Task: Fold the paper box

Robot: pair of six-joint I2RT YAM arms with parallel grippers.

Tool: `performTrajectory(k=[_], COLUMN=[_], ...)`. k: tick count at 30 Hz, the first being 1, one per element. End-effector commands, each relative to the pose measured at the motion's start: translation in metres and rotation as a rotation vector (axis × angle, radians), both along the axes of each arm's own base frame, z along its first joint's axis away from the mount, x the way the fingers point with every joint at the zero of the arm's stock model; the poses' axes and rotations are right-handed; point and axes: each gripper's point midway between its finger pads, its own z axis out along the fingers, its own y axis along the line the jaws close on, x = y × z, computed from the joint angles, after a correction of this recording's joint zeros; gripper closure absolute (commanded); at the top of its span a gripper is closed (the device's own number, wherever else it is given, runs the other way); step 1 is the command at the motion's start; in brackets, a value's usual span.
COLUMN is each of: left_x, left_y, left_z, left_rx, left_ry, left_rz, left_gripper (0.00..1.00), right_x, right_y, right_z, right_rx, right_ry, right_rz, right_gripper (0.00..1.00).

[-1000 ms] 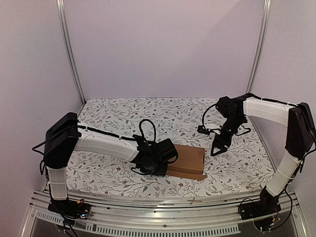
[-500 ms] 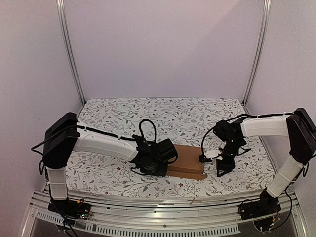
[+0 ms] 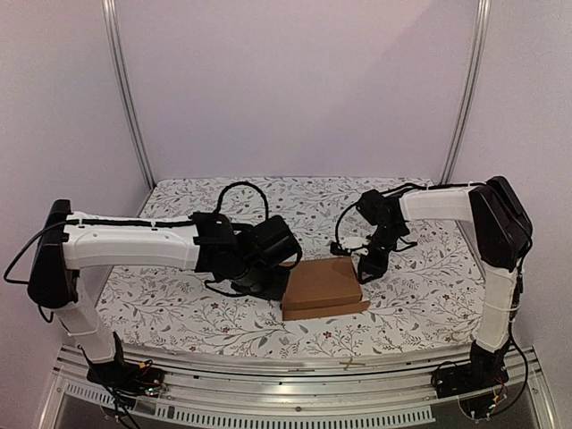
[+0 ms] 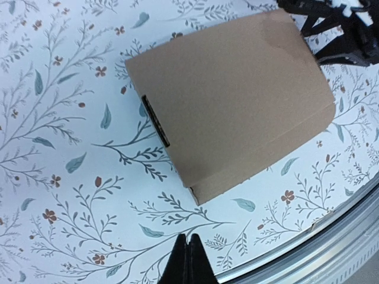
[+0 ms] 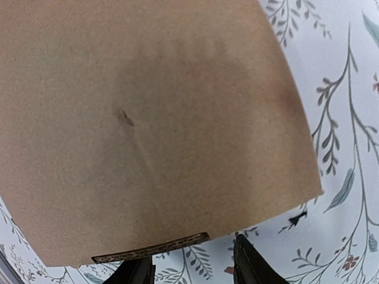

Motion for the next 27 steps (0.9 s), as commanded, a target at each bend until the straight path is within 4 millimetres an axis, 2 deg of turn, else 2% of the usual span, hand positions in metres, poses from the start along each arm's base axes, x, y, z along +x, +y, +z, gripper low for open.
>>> performTrajectory(k=[1, 4, 7, 10, 12, 14, 17, 21, 27], left_x=[0.043, 0.072, 0.088, 0.089, 0.092, 0.093, 0.09, 0.087, 0.081], left_y=[0.022, 0.02, 0.001, -0.021, -0.025, -0.028, -0.031, -0.029, -0.023], left_z=[0.036, 0.034, 0.021, -0.002, -0.019, -0.03, -0.043, -0.054, -0.071], left_rx=[-0.012, -0.02, -0.034, -0.03, -0.006, -0.005, -0.011, -0.01, -0.009], left_ry=[-0.09, -0.113, -0.092, -0.035, -0.014, -0.005, 0.022, 0.041, 0.075], left_rz=[0.012, -0.007, -0.057, -0.113, -0.119, -0.12, -0.121, -0.105, -0.075], left_gripper=[1.0, 1.0, 1.0, 1.0, 1.0, 1.0, 1.0, 1.0, 1.0], right_x=[0.014, 0.021, 0.018, 0.011, 0.002, -0.011, -0.023, -0.032, -0.039], right_y=[0.039, 0.056, 0.05, 0.025, 0.006, -0.012, -0.027, -0.035, -0.026], right_z=[0.017, 0.027, 0.023, 0.029, 0.032, 0.025, 0.014, -0.001, -0.008], right_rx=[0.129, 0.16, 0.128, 0.118, 0.108, 0.073, 0.024, -0.018, 0.003], right_ry=[0.03, 0.023, 0.074, 0.095, 0.117, 0.142, 0.151, 0.17, 0.223], right_rz=[-0.002, -0.008, -0.067, -0.151, -0.221, -0.268, -0.277, -0.271, -0.281], right_gripper=[0.54, 0.52, 0.51, 0.5, 0.5, 0.51, 0.53, 0.55, 0.57])
